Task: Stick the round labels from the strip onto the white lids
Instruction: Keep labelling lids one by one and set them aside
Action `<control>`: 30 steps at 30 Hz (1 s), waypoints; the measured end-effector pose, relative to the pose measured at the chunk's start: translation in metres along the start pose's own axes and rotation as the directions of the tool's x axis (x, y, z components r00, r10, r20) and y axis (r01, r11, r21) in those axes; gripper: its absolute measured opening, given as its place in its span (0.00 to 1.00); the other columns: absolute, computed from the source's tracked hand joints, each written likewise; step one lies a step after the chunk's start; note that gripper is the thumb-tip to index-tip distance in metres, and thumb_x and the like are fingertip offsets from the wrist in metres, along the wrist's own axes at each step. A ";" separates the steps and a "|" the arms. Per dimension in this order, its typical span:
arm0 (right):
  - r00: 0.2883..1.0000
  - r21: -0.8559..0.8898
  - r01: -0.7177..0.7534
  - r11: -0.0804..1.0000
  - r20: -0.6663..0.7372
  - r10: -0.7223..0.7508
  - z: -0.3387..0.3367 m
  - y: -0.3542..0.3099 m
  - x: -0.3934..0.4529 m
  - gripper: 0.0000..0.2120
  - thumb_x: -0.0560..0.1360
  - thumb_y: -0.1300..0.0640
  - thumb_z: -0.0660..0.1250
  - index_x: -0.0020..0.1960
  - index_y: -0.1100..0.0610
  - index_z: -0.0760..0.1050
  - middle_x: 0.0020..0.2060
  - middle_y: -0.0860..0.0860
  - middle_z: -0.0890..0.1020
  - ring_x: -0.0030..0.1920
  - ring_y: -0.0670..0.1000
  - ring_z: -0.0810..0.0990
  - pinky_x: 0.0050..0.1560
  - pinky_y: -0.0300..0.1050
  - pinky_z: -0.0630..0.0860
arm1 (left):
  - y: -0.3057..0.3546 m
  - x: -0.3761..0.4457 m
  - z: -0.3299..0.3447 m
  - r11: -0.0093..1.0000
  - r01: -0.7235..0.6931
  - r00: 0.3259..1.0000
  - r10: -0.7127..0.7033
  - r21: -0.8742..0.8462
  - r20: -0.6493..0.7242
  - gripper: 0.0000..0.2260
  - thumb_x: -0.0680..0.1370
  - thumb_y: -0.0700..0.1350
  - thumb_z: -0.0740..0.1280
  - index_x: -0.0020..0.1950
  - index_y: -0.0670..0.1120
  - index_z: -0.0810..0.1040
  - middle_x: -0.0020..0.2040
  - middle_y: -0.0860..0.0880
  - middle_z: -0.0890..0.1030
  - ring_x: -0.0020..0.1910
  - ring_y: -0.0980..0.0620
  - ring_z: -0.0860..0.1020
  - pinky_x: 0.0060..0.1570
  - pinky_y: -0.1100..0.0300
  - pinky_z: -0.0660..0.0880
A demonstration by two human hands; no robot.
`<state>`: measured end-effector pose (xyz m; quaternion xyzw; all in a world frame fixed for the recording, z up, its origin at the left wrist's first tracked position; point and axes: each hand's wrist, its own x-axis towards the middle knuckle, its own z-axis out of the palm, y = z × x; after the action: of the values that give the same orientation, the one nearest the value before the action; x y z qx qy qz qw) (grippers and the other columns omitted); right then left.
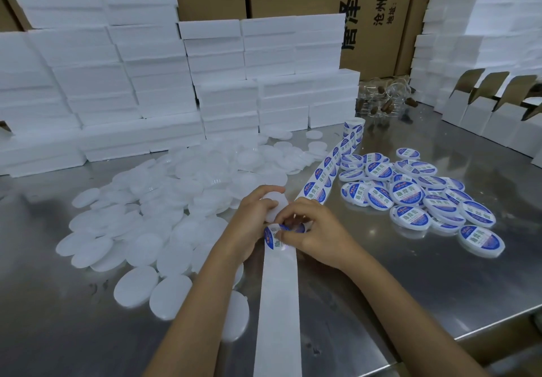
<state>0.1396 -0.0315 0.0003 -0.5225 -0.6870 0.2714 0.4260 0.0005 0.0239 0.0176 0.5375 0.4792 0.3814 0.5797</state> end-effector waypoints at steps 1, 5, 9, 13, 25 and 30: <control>0.999 0.086 -0.028 0.996 -0.015 0.029 -0.001 -0.002 0.001 0.07 0.71 0.63 0.76 0.45 0.53 0.83 0.43 0.47 0.82 0.45 0.47 0.78 0.48 0.36 0.74 | 0.000 0.000 0.000 1.000 0.002 1.000 -0.002 0.024 -0.003 0.16 0.83 0.37 0.58 0.57 0.53 0.82 0.53 0.48 0.82 0.48 0.49 0.84 0.45 0.56 0.83; 0.986 0.574 -0.114 0.811 -0.033 0.162 -0.011 -0.007 0.000 0.09 0.71 0.64 0.74 0.44 0.50 0.83 0.44 0.51 0.84 0.46 0.50 0.81 0.49 0.44 0.77 | 0.002 -0.003 -0.003 0.999 0.025 0.998 -0.024 -0.022 0.051 0.14 0.81 0.35 0.59 0.57 0.49 0.81 0.55 0.40 0.83 0.46 0.45 0.85 0.40 0.56 0.83; 0.967 0.711 -0.103 0.696 -0.093 0.238 -0.017 -0.006 0.001 0.10 0.74 0.66 0.71 0.48 0.52 0.80 0.47 0.56 0.85 0.46 0.52 0.81 0.50 0.47 0.77 | 0.000 -0.005 -0.007 0.977 0.056 0.992 -0.032 -0.204 0.119 0.14 0.82 0.36 0.57 0.61 0.43 0.81 0.62 0.35 0.78 0.50 0.34 0.84 0.48 0.47 0.83; 0.951 0.621 -0.125 0.774 -0.147 0.272 -0.010 -0.009 0.002 0.11 0.74 0.69 0.70 0.53 0.58 0.76 0.43 0.52 0.86 0.40 0.47 0.84 0.39 0.39 0.79 | 0.000 -0.006 -0.001 0.916 0.082 0.984 -0.013 -0.393 0.176 0.14 0.84 0.41 0.58 0.63 0.36 0.78 0.61 0.34 0.81 0.55 0.39 0.84 0.51 0.47 0.83; 0.949 0.376 -0.039 0.926 -0.276 0.152 -0.002 -0.008 0.004 0.13 0.72 0.70 0.72 0.47 0.55 0.75 0.43 0.52 0.82 0.41 0.43 0.82 0.40 0.37 0.80 | 0.006 -0.011 0.015 0.917 0.127 0.984 -0.070 -0.377 0.162 0.23 0.87 0.54 0.52 0.66 0.38 0.77 0.60 0.37 0.83 0.56 0.43 0.83 0.60 0.47 0.79; 0.951 0.358 -0.042 0.933 -0.270 0.147 -0.001 -0.006 0.004 0.13 0.72 0.71 0.71 0.48 0.54 0.75 0.42 0.53 0.82 0.39 0.43 0.82 0.40 0.40 0.81 | 0.009 -0.013 0.018 0.913 0.124 0.984 -0.063 -0.388 0.166 0.24 0.87 0.55 0.51 0.64 0.39 0.78 0.56 0.38 0.84 0.51 0.45 0.84 0.53 0.51 0.81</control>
<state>0.1376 -0.0300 0.0071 -0.5060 -0.5311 0.3287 0.5948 0.0150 0.0080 0.0274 0.4123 0.3724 0.4010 0.7284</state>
